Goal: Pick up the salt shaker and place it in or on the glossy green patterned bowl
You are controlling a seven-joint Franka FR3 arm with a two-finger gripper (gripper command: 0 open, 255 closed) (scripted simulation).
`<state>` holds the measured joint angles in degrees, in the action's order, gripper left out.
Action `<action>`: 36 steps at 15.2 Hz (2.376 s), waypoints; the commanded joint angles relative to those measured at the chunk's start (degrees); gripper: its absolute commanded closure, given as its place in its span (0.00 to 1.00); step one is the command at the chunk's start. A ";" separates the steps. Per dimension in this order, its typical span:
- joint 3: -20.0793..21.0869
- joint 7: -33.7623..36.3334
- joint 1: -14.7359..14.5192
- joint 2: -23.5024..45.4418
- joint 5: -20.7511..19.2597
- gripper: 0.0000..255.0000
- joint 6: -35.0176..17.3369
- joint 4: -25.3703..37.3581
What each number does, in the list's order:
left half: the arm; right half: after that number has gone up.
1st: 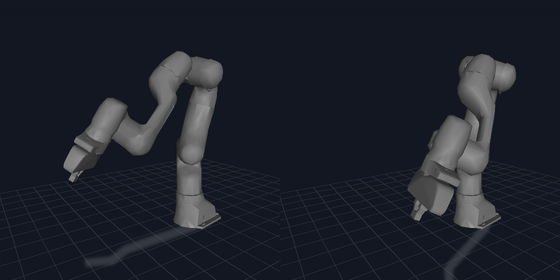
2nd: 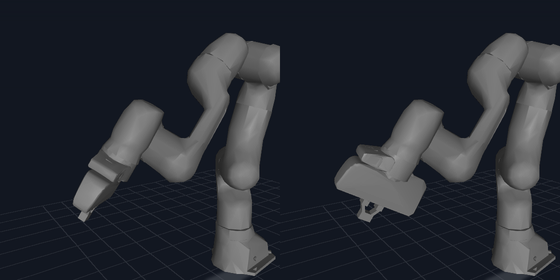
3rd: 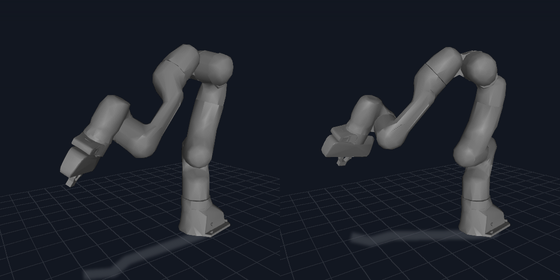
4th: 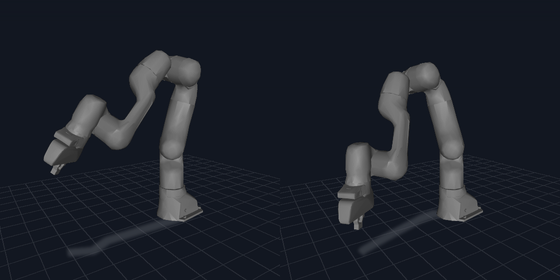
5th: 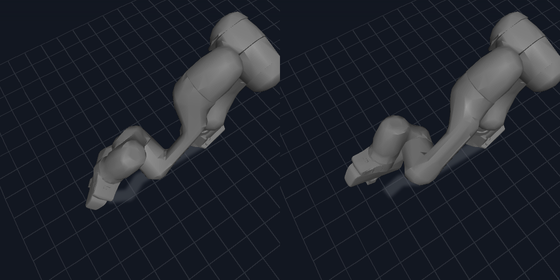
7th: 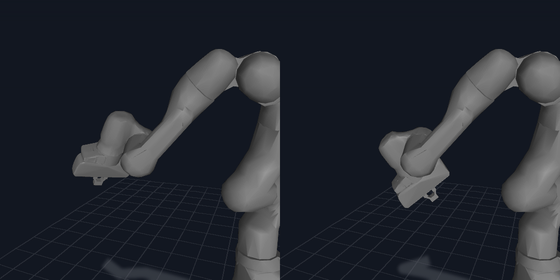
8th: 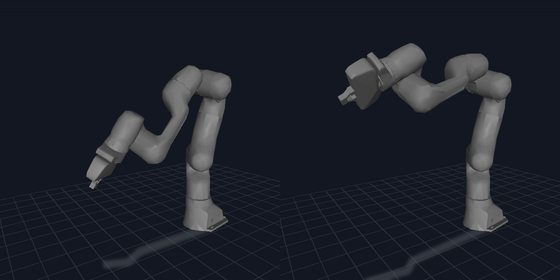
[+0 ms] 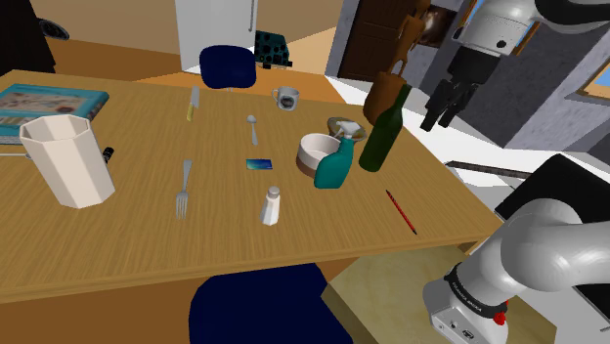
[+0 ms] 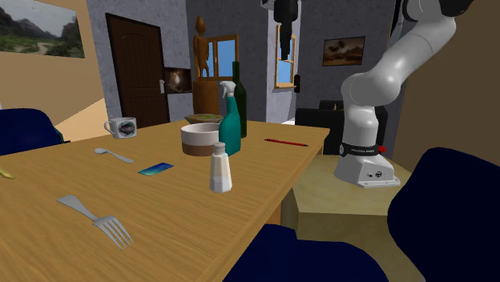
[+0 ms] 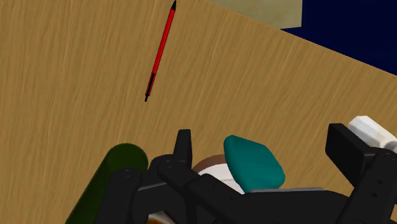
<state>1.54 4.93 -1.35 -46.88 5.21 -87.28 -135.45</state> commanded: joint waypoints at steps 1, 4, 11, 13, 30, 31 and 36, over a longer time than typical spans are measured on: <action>0.00 0.00 0.00 0.00 0.00 0.00 0.00 0.00; 3.20 2.88 -1.00 1.91 2.19 0.00 -4.83 -1.97; 10.84 9.40 -3.05 9.30 6.24 0.00 -16.52 -3.86; 13.05 11.29 -3.46 12.11 6.96 0.00 -19.87 -3.68; 29.74 33.16 -3.50 44.67 -3.56 0.00 -42.65 9.65; 29.72 33.41 -3.57 45.19 -3.90 0.00 -43.40 9.36; 29.84 34.81 -3.69 47.98 -5.87 0.00 -47.07 8.07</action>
<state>31.37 39.43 -5.03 0.46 -0.20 -133.57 -127.17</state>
